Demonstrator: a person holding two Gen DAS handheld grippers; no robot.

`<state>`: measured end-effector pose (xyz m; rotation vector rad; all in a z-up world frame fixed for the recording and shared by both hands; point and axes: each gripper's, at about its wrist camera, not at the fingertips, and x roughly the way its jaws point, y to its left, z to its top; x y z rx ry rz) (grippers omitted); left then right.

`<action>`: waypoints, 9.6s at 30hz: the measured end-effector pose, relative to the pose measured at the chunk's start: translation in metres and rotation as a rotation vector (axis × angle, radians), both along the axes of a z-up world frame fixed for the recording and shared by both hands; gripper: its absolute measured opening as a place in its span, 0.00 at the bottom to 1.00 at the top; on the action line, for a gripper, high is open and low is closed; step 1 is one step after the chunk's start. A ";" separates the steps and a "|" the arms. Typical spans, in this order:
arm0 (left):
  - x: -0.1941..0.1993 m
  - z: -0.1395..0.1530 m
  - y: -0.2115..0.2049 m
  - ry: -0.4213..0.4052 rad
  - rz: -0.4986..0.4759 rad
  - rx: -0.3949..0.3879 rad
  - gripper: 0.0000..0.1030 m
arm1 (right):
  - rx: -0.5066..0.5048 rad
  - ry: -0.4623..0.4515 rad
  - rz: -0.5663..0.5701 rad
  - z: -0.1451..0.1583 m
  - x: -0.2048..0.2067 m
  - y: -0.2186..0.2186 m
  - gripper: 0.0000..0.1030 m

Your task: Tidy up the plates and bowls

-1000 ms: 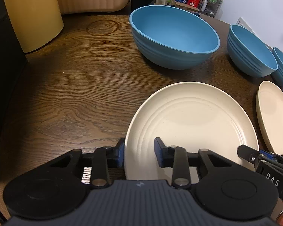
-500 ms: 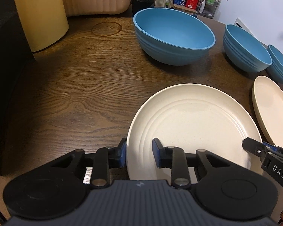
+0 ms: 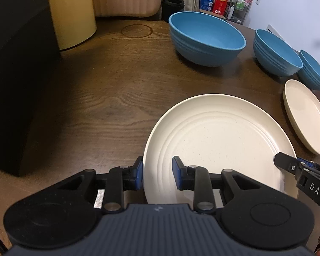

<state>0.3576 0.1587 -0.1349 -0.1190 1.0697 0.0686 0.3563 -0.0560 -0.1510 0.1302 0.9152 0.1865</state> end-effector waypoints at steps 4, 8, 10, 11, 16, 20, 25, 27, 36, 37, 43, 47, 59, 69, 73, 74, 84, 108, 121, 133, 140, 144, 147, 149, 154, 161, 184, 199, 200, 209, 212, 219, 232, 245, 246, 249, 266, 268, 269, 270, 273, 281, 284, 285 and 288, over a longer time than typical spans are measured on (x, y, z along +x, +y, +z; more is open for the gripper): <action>-0.009 -0.001 0.005 0.003 -0.005 0.002 0.28 | -0.002 -0.003 0.006 0.000 -0.010 0.006 0.12; -0.015 -0.001 0.008 0.001 -0.015 0.007 0.28 | -0.010 -0.008 0.003 0.000 -0.017 0.011 0.12; -0.019 -0.002 0.008 0.000 -0.022 0.012 0.28 | -0.017 -0.009 0.000 -0.001 -0.020 0.012 0.12; -0.020 -0.002 0.008 0.000 -0.026 0.014 0.28 | -0.018 -0.009 -0.001 -0.002 -0.022 0.013 0.12; -0.025 -0.006 0.008 0.009 -0.041 0.021 0.27 | -0.031 -0.005 -0.006 -0.005 -0.027 0.018 0.12; -0.028 -0.010 0.008 0.017 -0.054 0.029 0.27 | -0.047 -0.005 -0.008 -0.007 -0.031 0.020 0.12; -0.032 -0.013 0.005 0.014 -0.072 0.045 0.27 | -0.063 -0.007 -0.013 -0.009 -0.034 0.023 0.12; -0.033 -0.013 0.005 0.011 -0.079 0.052 0.27 | -0.064 -0.005 -0.017 -0.010 -0.035 0.023 0.12; -0.037 -0.011 -0.001 0.002 -0.111 0.082 0.32 | -0.078 0.027 -0.030 -0.016 -0.037 0.025 0.17; -0.038 -0.010 -0.001 0.001 -0.111 0.081 0.34 | -0.077 0.025 -0.031 -0.015 -0.038 0.025 0.18; -0.041 -0.004 0.002 -0.026 -0.097 0.093 0.59 | -0.068 0.008 -0.032 -0.010 -0.042 0.023 0.60; -0.044 0.005 0.006 -0.058 -0.082 0.093 0.78 | -0.050 -0.002 -0.041 -0.004 -0.042 0.020 0.83; -0.048 0.022 0.008 -0.107 -0.062 0.053 1.00 | -0.045 0.003 -0.063 0.005 -0.048 0.013 1.00; -0.052 0.028 0.005 -0.125 -0.066 0.046 1.00 | -0.052 -0.004 -0.083 0.010 -0.055 0.007 1.00; -0.054 0.031 0.003 -0.131 -0.069 0.043 1.00 | -0.052 -0.008 -0.090 0.012 -0.057 0.004 1.00; -0.055 0.031 0.002 -0.133 -0.071 0.042 1.00 | -0.051 -0.008 -0.091 0.013 -0.057 0.004 1.00; -0.054 0.040 -0.006 -0.157 -0.095 0.030 1.00 | -0.054 -0.028 -0.112 0.022 -0.062 -0.003 1.00; -0.038 0.045 -0.047 -0.174 -0.157 0.007 1.00 | -0.041 -0.040 -0.208 0.026 -0.061 -0.050 1.00; -0.029 0.047 -0.096 -0.173 -0.190 0.005 1.00 | -0.023 -0.033 -0.247 0.026 -0.059 -0.097 1.00; -0.017 0.045 -0.141 -0.170 -0.208 -0.001 1.00 | -0.028 -0.026 -0.269 0.026 -0.052 -0.143 1.00; -0.008 0.046 -0.162 -0.167 -0.209 0.011 1.00 | -0.036 -0.019 -0.277 0.024 -0.045 -0.166 1.00; -0.004 0.047 -0.170 -0.170 -0.202 0.011 1.00 | -0.043 -0.016 -0.281 0.024 -0.040 -0.179 1.00; -0.002 0.046 -0.176 -0.171 -0.196 0.012 1.00 | -0.045 -0.012 -0.280 0.023 -0.036 -0.188 1.00; 0.001 0.046 -0.181 -0.170 -0.193 0.014 1.00 | -0.044 -0.008 -0.278 0.023 -0.033 -0.194 1.00; 0.008 0.048 -0.194 -0.181 -0.188 0.017 1.00 | -0.051 -0.001 -0.263 0.021 -0.024 -0.203 1.00; 0.022 0.047 -0.212 -0.182 -0.155 0.016 1.00 | -0.060 -0.003 -0.227 0.022 -0.004 -0.218 1.00; 0.069 0.019 -0.243 -0.093 0.081 -0.013 1.00 | -0.145 -0.017 -0.034 0.019 0.093 -0.236 0.94; 0.085 -0.003 -0.252 -0.017 0.220 -0.007 0.90 | -0.158 0.018 0.087 0.007 0.141 -0.235 0.79; 0.085 -0.004 -0.252 -0.012 0.225 -0.008 0.87 | -0.157 0.022 0.093 0.006 0.145 -0.234 0.78; 0.087 -0.016 -0.249 0.040 0.269 -0.065 0.57 | -0.147 0.069 0.125 -0.001 0.159 -0.235 0.56; 0.088 -0.019 -0.247 0.053 0.280 -0.089 0.53 | -0.145 0.080 0.127 -0.004 0.161 -0.237 0.45; 0.089 -0.020 -0.247 0.055 0.299 -0.092 0.44 | -0.131 0.113 0.149 -0.011 0.166 -0.240 0.26; 0.092 -0.019 -0.257 0.037 0.266 -0.090 0.21 | -0.109 0.122 0.191 -0.011 0.166 -0.236 0.19; 0.090 -0.019 -0.261 0.023 0.267 -0.067 0.21 | -0.116 0.093 0.186 -0.013 0.161 -0.236 0.18; 0.090 -0.019 -0.261 0.023 0.267 -0.066 0.21 | -0.117 0.091 0.187 -0.013 0.161 -0.237 0.18; 0.089 -0.019 -0.262 0.021 0.266 -0.062 0.22 | -0.110 0.087 0.187 -0.013 0.160 -0.239 0.17; 0.084 -0.015 -0.263 -0.004 0.259 -0.053 0.22 | -0.082 0.062 0.171 -0.010 0.154 -0.244 0.14; 0.082 -0.014 -0.263 -0.008 0.258 -0.053 0.22 | -0.078 0.059 0.168 -0.009 0.152 -0.245 0.14; 0.081 -0.014 -0.262 -0.010 0.258 -0.053 0.22 | -0.077 0.057 0.167 -0.008 0.152 -0.245 0.14; 0.080 -0.013 -0.262 -0.012 0.258 -0.053 0.22 | -0.075 0.055 0.167 -0.008 0.151 -0.245 0.13; 0.077 -0.012 -0.263 -0.020 0.257 -0.050 0.22 | -0.069 0.047 0.163 -0.006 0.147 -0.245 0.12; 0.067 -0.007 -0.263 -0.041 0.248 -0.043 0.22 | -0.060 0.027 0.154 -0.002 0.137 -0.247 0.11; 0.062 -0.005 -0.262 -0.049 0.246 -0.043 0.22 | -0.055 0.019 0.153 0.000 0.132 -0.247 0.11; 0.061 -0.004 -0.262 -0.051 0.246 -0.043 0.22 | -0.054 0.015 0.153 0.001 0.130 -0.247 0.11; 0.055 -0.002 -0.261 -0.060 0.243 -0.042 0.22 | -0.052 0.002 0.153 0.004 0.124 -0.246 0.10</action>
